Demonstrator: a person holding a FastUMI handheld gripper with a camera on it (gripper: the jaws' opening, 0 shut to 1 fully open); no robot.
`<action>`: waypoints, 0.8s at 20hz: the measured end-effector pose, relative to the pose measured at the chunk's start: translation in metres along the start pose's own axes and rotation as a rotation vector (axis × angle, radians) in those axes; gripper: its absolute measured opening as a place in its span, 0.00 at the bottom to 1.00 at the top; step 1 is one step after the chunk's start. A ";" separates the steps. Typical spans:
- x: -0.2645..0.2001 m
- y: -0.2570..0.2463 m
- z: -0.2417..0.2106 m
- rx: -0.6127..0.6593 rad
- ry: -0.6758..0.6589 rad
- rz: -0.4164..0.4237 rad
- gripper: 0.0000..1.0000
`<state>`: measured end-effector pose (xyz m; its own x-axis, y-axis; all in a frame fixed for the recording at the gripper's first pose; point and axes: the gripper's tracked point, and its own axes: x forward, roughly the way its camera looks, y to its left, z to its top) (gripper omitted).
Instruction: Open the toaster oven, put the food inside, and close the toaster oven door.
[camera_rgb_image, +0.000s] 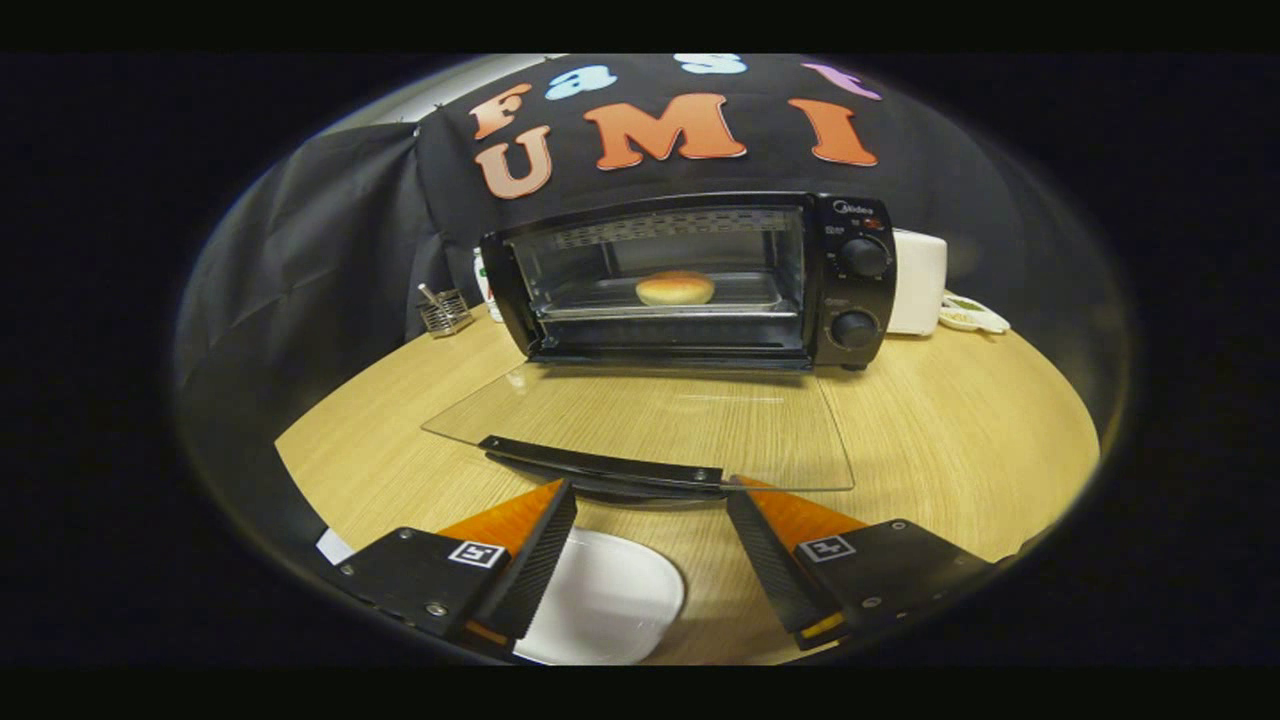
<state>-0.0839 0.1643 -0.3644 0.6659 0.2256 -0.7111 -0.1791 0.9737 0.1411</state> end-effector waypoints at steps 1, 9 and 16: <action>-0.001 0.000 0.007 -0.006 -0.015 -0.001 0.91; -0.011 0.005 0.062 0.007 -0.114 0.030 0.92; -0.012 0.003 0.088 0.020 -0.142 0.037 0.95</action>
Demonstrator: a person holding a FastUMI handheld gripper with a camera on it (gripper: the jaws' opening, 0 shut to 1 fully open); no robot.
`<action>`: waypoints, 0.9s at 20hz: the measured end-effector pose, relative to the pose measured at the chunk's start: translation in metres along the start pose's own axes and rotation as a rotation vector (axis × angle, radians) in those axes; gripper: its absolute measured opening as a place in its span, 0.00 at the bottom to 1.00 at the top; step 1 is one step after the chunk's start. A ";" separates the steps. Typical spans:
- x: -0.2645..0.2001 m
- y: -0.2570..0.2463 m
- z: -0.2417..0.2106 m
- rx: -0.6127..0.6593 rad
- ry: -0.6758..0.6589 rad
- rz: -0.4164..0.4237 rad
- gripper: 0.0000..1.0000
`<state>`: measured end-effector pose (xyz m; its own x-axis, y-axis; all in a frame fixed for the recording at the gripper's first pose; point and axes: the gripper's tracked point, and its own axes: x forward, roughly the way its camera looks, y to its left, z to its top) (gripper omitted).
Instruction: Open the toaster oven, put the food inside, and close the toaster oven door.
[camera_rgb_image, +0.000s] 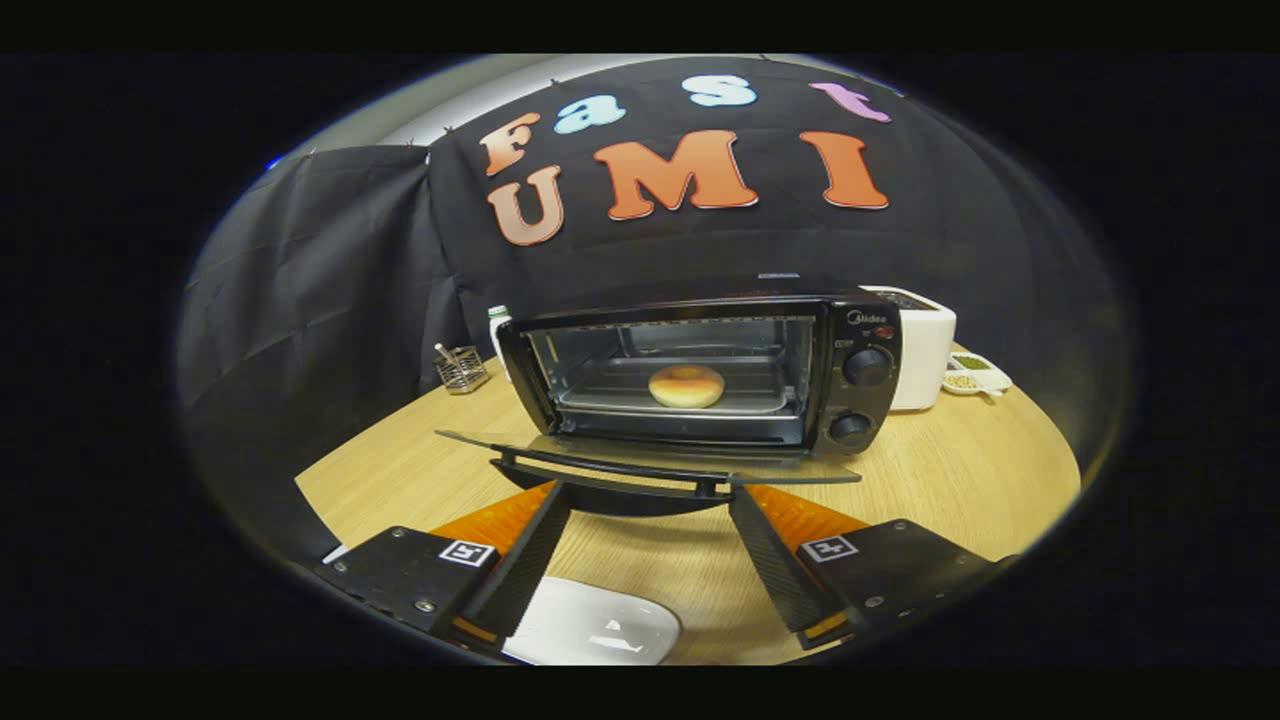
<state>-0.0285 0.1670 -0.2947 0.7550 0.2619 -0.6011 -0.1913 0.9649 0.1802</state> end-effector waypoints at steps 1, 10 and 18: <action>0.001 0.000 0.004 0.000 -0.004 0.001 0.96; 0.019 -0.008 0.053 0.058 -0.082 0.014 0.97; 0.049 -0.022 0.092 0.051 -0.166 -0.052 0.97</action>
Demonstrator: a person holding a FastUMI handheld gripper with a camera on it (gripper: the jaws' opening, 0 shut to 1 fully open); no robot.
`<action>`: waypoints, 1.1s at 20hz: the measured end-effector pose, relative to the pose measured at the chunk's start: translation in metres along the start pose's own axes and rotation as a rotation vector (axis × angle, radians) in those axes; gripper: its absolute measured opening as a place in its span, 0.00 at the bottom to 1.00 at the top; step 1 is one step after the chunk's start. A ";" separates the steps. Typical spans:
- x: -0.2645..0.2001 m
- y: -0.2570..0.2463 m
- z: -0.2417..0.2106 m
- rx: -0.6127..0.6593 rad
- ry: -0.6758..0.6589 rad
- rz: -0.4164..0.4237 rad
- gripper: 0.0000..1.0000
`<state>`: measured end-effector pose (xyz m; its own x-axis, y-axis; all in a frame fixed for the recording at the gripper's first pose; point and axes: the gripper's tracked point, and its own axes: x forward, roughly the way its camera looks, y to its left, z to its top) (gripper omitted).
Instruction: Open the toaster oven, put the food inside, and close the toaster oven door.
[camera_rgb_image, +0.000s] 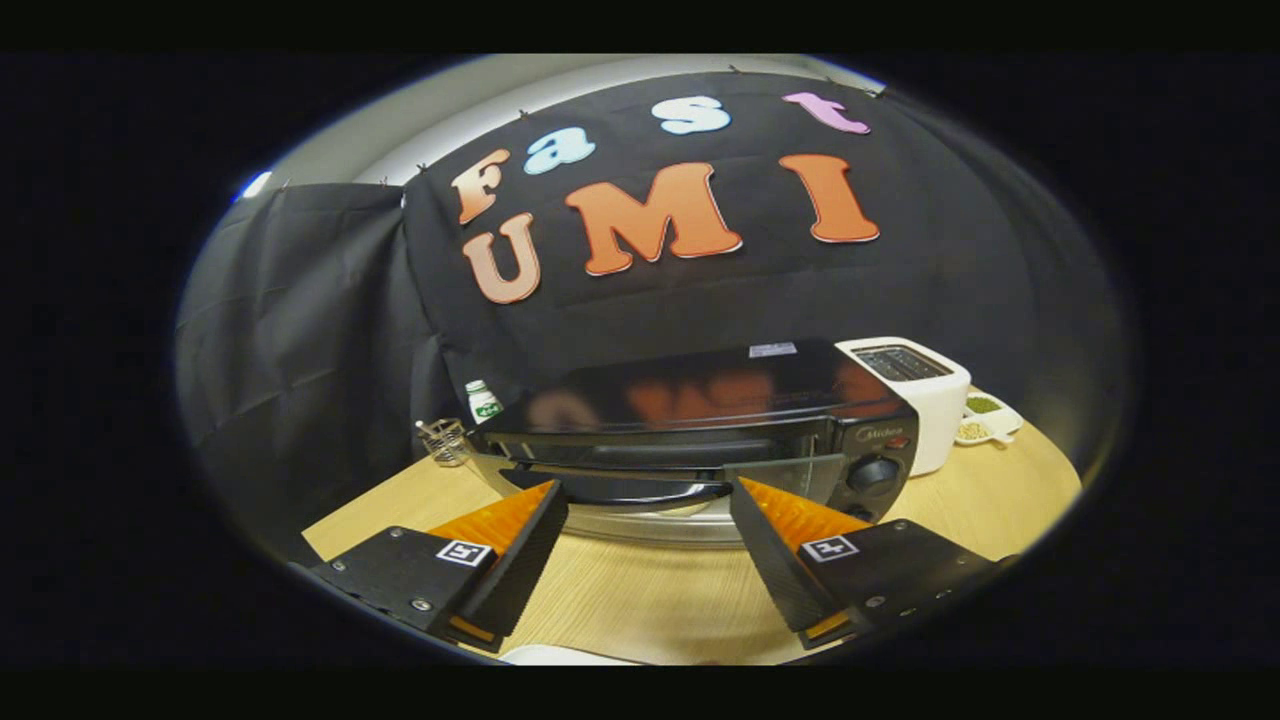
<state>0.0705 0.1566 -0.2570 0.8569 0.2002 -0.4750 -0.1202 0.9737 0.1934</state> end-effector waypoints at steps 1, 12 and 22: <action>0.004 -0.007 -0.001 -0.031 0.004 -0.035 0.96; -0.042 0.003 0.053 -0.091 -0.170 -0.059 0.96; -0.149 0.015 0.119 -0.162 -0.394 -0.062 0.96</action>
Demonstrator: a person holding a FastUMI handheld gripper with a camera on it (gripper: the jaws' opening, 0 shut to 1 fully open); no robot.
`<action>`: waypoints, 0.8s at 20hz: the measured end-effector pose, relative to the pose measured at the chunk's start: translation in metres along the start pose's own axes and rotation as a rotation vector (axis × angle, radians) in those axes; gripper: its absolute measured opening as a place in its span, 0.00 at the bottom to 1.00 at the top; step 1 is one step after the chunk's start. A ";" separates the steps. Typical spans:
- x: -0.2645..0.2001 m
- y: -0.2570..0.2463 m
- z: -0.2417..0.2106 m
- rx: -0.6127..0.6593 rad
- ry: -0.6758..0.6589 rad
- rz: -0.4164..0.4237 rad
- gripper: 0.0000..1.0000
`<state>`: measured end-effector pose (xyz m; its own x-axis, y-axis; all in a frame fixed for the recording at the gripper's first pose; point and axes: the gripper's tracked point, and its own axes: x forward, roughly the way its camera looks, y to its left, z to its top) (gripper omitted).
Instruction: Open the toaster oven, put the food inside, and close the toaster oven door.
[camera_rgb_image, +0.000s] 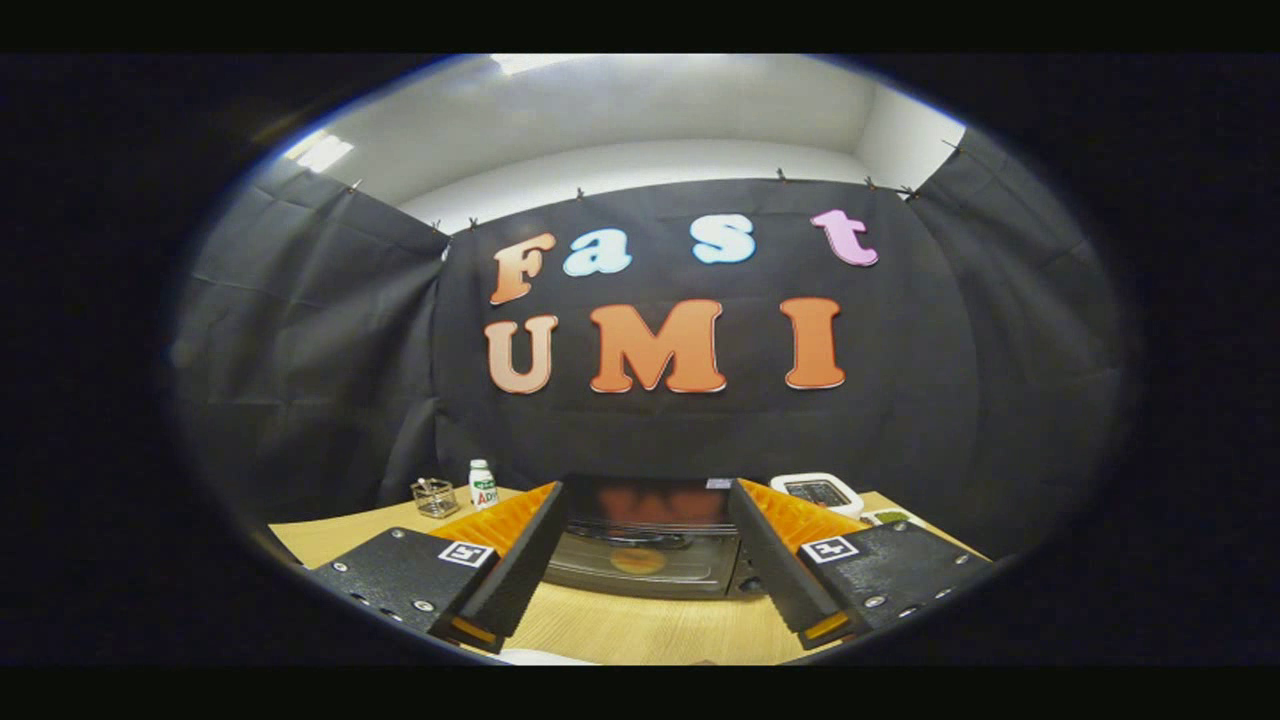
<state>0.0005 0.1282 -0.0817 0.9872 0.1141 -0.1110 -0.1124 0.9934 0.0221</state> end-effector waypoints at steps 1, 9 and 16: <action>-0.005 -0.004 0.003 -0.011 -0.004 -0.016 0.96; -0.054 -0.013 0.030 -0.123 -0.125 -0.066 0.97; -0.065 -0.020 0.033 -0.078 -0.128 -0.042 0.98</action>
<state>-0.0577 0.1001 -0.0420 0.9970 0.0749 0.0170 -0.0738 0.9956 -0.0577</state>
